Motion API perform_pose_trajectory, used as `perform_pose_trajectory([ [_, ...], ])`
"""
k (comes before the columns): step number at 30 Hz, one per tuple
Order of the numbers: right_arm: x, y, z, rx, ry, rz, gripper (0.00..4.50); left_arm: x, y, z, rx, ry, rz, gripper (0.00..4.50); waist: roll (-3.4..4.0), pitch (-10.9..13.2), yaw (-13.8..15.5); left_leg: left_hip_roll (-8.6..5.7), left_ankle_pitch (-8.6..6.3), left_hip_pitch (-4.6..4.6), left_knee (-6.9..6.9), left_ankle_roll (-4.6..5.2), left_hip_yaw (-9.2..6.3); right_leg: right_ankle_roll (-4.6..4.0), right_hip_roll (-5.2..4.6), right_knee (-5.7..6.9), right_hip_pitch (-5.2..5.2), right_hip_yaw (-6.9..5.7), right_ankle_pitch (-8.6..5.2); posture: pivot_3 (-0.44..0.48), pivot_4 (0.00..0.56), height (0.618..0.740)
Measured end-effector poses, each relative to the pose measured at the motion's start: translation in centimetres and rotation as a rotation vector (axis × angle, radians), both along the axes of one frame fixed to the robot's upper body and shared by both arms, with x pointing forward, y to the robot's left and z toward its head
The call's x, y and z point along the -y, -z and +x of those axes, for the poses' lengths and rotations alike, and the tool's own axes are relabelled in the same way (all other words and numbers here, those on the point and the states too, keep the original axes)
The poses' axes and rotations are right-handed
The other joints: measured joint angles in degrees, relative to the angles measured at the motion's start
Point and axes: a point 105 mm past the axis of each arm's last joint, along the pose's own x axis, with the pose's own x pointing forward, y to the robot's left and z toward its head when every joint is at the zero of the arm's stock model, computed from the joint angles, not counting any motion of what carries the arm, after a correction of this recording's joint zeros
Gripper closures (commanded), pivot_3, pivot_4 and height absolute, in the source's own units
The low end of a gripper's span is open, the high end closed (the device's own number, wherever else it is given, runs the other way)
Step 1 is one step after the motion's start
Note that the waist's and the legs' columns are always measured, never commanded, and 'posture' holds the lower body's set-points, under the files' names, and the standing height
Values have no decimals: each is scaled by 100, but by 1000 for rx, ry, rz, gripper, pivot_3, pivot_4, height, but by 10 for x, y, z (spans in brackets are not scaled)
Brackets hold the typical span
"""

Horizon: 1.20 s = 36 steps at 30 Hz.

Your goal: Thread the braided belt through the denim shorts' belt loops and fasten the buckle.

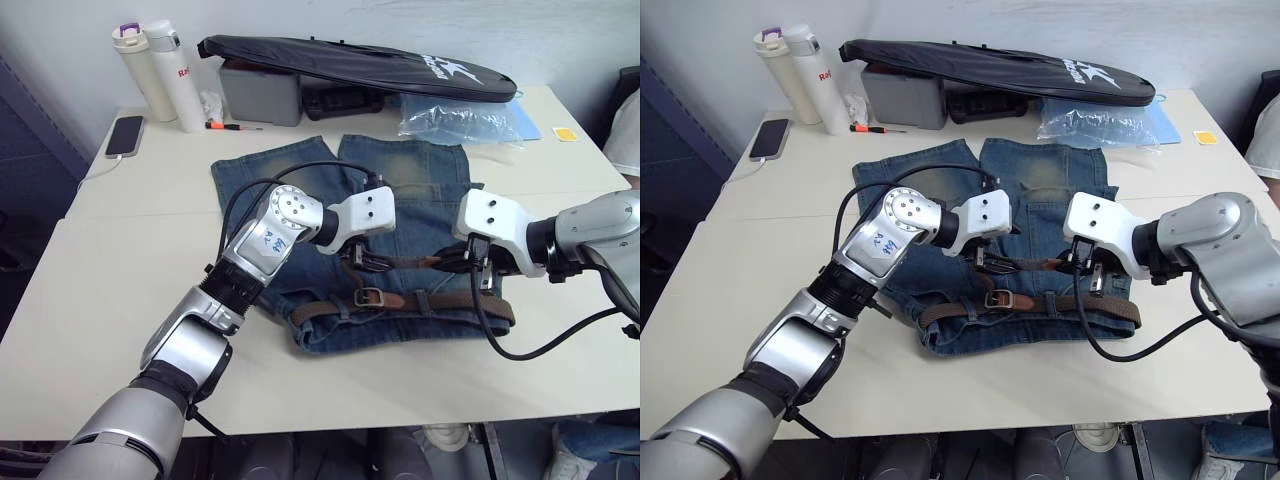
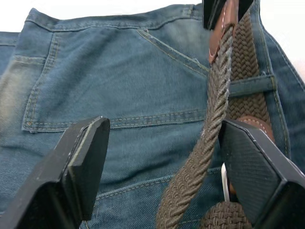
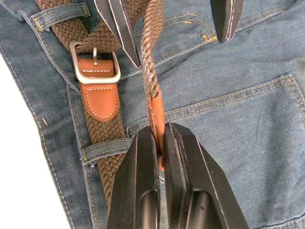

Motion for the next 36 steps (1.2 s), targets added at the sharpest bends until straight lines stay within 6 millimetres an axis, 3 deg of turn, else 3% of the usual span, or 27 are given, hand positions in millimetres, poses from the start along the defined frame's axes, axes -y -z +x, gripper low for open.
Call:
perform_pose_trajectory([
  [2,0,0,0,0,0,1,4500,2,0,-1,6,10,3,564,1,-1,-2,0,1,0,0,1,0,0,1,1,0,0,0,0,150,740],
  [5,0,0,0,3,3,3,4500,7,1,-4,0,28,-1,1415,3,-2,-5,0,2,1,3,3,0,-1,1,4,0,0,1,0,150,740],
  [12,2,-7,3,43,26,13,4500,10,3,-9,-28,64,7,4461,5,-3,-8,0,2,0,5,3,0,-1,1,4,0,0,3,0,150,740],
  [17,1,-7,4,65,34,26,4500,8,2,-7,-33,56,-3,4461,5,-3,-7,0,2,0,7,4,0,-1,1,5,0,0,3,0,150,740],
  [19,0,-8,4,69,47,48,3652,6,1,-5,-39,43,-15,4500,6,-4,-6,1,2,0,8,4,0,-1,1,7,0,1,3,0,150,740],
  [21,-1,-9,-2,62,59,90,3085,3,-2,-1,-41,9,-34,4500,6,-3,6,1,2,0,9,5,-1,-1,1,8,0,0,3,0,150,740],
  [24,3,-11,-16,37,79,145,1751,-6,2,7,-55,-62,-44,4500,5,-3,13,0,2,0,14,7,0,-1,1,8,4,0,5,0,150,740],
  [27,11,1,-36,-31,106,149,308,-22,8,17,-72,-148,-39,4500,5,-3,27,0,0,0,18,9,0,-2,1,13,5,0,5,0,150,740],
  [28,13,6,-41,-44,113,141,21,-27,9,20,-73,-171,-34,4500,5,-3,28,0,0,0,20,10,0,-2,1,14,5,0,5,0,150,740],
  [33,-2,25,-34,92,71,123,21,-37,12,27,-70,-222,-28,4500,-3,-3,-10,0,-1,4,31,12,0,-2,1,30,6,5,5,0,150,740],
  [36,-13,47,-30,144,13,61,21,-37,14,28,-76,-232,-27,4500,-3,-3,-20,0,-1,5,29,12,0,-2,1,33,2,7,5,0,150,740],
])
